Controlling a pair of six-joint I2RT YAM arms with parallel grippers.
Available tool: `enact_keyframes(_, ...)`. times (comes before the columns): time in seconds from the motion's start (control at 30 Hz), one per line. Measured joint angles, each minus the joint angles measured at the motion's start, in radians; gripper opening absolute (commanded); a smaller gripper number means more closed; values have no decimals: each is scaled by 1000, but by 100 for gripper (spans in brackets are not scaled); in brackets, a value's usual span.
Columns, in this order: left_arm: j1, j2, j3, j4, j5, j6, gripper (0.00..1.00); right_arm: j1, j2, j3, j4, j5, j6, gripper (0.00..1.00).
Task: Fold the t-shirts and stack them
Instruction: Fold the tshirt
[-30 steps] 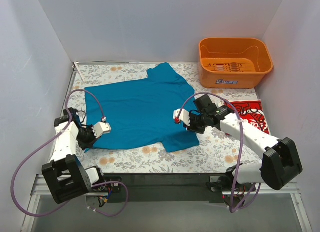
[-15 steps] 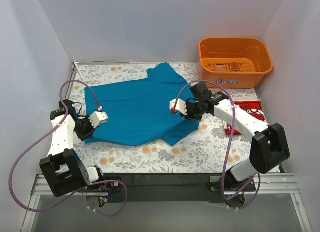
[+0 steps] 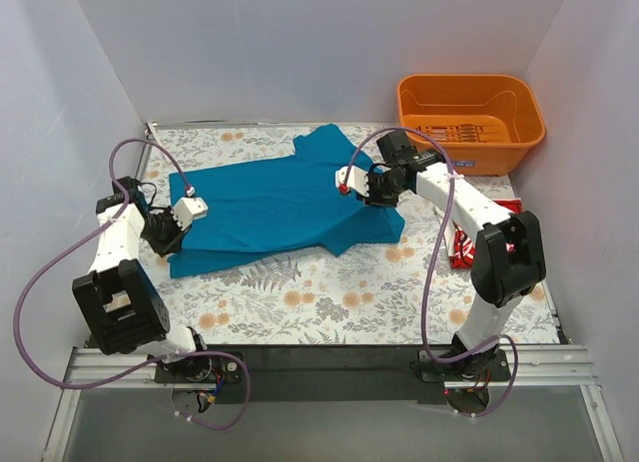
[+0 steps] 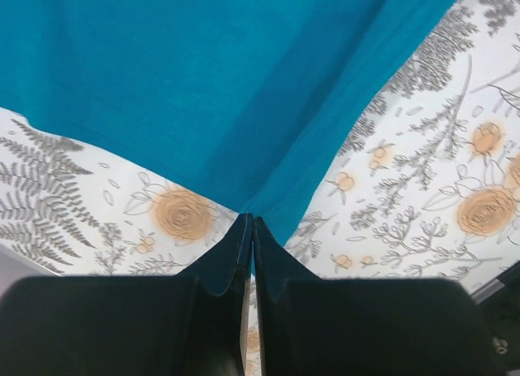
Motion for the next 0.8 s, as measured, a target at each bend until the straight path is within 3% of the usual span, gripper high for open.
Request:
enact_keyframes(0.37,-17,217,200,50,29,-55,0,-27,165,145,-31,-6,-53,1)
enact_keyframes(0.8,-82,384,328,98,11,-91,0,-40,295,250,-34,-12,-70,1)
